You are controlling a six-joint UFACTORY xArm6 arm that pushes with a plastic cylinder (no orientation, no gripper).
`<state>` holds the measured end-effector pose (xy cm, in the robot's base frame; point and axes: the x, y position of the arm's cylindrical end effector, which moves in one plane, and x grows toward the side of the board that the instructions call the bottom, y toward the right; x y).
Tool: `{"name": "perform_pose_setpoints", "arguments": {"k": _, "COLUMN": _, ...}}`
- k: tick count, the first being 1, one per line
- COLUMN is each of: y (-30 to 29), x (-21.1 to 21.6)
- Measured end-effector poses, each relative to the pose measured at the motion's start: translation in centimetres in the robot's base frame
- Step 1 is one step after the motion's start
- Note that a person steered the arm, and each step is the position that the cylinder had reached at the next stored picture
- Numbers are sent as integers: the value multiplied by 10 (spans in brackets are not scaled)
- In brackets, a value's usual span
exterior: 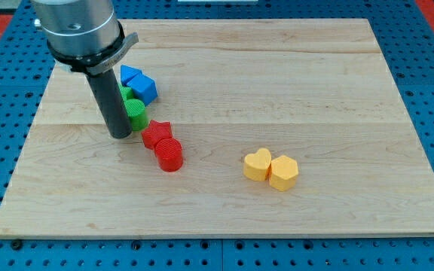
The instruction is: Push the green blocks into the red blocks
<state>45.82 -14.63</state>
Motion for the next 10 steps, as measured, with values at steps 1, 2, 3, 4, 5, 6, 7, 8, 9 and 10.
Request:
{"name": "perform_pose_setpoints", "arguments": {"k": 1, "y": 9, "x": -3}}
{"name": "perform_pose_setpoints", "arguments": {"k": 2, "y": 46, "x": -3}}
{"name": "perform_pose_setpoints", "arguments": {"k": 3, "y": 40, "x": 0}}
{"name": "perform_pose_setpoints", "arguments": {"k": 4, "y": -29, "x": 1}}
{"name": "perform_pose_setpoints", "arguments": {"k": 5, "y": -43, "x": -19}}
{"name": "perform_pose_setpoints", "arguments": {"k": 6, "y": -78, "x": -39}}
{"name": "perform_pose_setpoints", "arguments": {"k": 7, "y": -64, "x": -74}}
{"name": "perform_pose_setpoints", "arguments": {"k": 8, "y": 11, "x": -55}}
{"name": "perform_pose_setpoints", "arguments": {"k": 9, "y": 106, "x": -34}}
{"name": "perform_pose_setpoints", "arguments": {"k": 10, "y": 101, "x": -33}}
